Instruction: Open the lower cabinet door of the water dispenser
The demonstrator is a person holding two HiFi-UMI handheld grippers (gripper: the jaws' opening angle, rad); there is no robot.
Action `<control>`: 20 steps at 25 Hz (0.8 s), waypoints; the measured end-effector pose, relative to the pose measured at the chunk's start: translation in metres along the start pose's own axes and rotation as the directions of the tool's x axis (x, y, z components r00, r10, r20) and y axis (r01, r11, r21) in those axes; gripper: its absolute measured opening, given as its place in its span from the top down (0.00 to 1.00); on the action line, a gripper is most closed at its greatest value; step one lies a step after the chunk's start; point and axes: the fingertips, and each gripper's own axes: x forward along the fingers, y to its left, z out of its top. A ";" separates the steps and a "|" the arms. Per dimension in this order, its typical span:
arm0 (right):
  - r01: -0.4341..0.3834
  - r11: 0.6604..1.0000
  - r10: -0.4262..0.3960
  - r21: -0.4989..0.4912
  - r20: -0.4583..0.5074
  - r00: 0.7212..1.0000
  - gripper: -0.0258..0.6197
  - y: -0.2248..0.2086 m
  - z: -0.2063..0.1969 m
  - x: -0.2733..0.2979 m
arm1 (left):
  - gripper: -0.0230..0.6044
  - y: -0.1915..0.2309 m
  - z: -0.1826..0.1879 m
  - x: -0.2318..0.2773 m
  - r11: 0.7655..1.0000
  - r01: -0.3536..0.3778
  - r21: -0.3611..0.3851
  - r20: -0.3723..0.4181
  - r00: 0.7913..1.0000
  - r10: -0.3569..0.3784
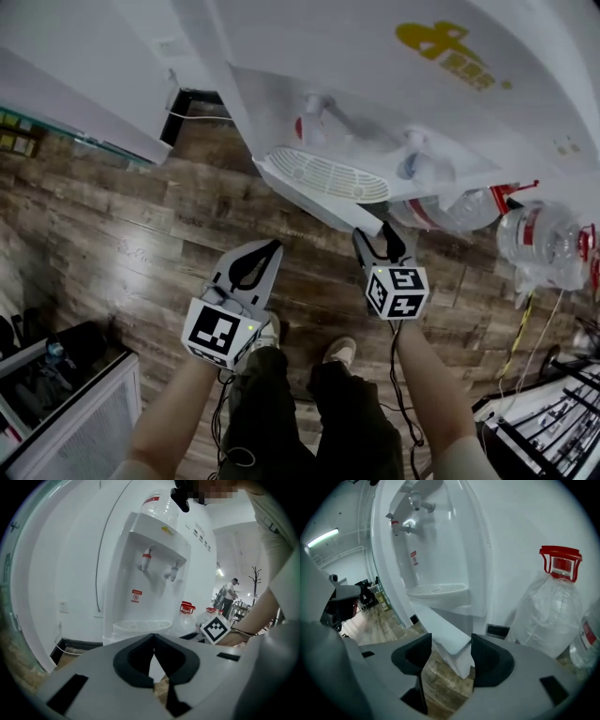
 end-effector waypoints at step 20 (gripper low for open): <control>-0.195 0.981 0.177 -0.015 -0.353 0.919 0.67 0.200 -0.076 -0.017 | 0.95 0.054 -0.042 -0.144 0.975 -0.186 -0.120 -0.128 0.977 0.171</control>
